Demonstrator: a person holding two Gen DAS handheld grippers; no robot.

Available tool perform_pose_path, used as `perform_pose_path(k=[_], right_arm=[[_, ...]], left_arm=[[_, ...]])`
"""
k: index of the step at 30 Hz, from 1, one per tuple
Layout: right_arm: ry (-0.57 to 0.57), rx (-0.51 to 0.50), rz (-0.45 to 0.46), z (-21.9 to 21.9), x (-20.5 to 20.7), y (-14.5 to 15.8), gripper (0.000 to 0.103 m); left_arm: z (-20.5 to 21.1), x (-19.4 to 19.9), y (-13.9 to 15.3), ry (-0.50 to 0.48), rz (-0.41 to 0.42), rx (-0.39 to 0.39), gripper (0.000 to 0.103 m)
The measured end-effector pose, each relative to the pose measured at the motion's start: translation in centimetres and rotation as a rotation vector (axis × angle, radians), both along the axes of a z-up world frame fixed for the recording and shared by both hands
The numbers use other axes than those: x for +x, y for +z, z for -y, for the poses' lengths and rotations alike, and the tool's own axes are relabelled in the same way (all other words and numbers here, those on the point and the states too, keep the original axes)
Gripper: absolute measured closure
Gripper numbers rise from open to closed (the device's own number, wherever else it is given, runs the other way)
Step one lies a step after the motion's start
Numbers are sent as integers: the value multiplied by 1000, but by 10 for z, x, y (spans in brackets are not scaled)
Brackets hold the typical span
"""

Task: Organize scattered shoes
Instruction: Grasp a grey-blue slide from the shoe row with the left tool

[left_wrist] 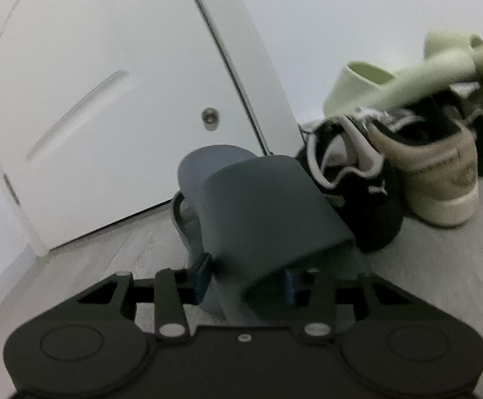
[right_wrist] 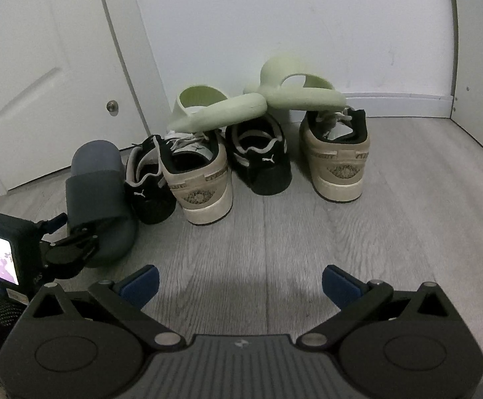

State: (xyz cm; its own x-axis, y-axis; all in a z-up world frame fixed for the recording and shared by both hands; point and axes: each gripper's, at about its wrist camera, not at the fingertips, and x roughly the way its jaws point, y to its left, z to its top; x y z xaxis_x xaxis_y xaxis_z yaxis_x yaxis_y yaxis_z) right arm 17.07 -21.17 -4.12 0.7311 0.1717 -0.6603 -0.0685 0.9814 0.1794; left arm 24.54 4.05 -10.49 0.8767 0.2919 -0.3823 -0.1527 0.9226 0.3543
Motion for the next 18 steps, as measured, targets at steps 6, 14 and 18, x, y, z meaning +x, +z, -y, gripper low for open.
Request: perform_pose_path(k=[6, 14, 18], right_arm=[[19, -35, 24, -8, -2, 4, 0], [3, -63, 83, -6, -13, 13, 0], [-2, -78, 119, -6, -20, 19, 0]], left_arm=[[-14, -16, 32, 77, 113, -137, 83], [-19, -68, 58, 70, 106, -324, 92], [-12, -94, 68, 40, 111, -344, 91]])
